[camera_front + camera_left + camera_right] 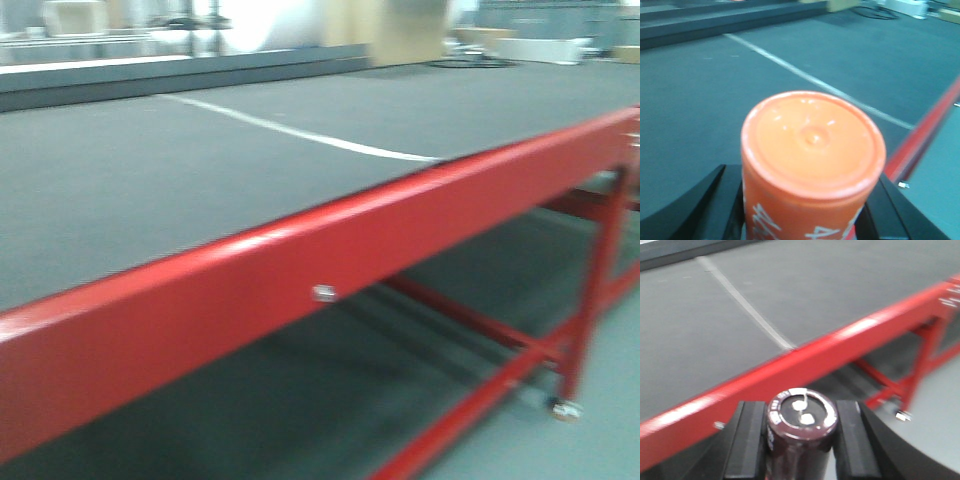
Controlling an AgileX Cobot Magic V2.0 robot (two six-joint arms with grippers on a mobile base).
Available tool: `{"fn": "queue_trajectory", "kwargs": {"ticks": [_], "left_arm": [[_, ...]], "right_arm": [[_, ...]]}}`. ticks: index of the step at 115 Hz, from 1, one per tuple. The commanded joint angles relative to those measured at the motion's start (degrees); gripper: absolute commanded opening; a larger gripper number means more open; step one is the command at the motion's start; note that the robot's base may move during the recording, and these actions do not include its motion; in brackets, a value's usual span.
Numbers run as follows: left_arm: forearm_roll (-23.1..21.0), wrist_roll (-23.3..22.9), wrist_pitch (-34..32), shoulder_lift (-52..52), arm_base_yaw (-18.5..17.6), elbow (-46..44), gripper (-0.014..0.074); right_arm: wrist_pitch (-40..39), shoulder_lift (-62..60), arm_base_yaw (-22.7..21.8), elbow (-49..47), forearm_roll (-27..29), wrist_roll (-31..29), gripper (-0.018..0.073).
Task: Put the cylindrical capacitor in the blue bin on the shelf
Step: 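Drive the base away from the table while holding both objects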
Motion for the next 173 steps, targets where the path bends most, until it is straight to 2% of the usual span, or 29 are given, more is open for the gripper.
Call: {"fn": "queue_trajectory", "kwargs": {"ticks": [1, 173], "left_arm": [[-0.5, 0.0, -0.9, -0.2, -0.3, 0.1, -0.0111], [-0.5, 0.0, -0.9, -0.2, -0.3, 0.1, -0.0111]], "right_arm": [[-1.8, -0.4, 0.0, 0.2, -0.3, -0.2, -0.0162], [-1.8, -0.4, 0.0, 0.2, -0.3, -0.2, -0.0162]]}}
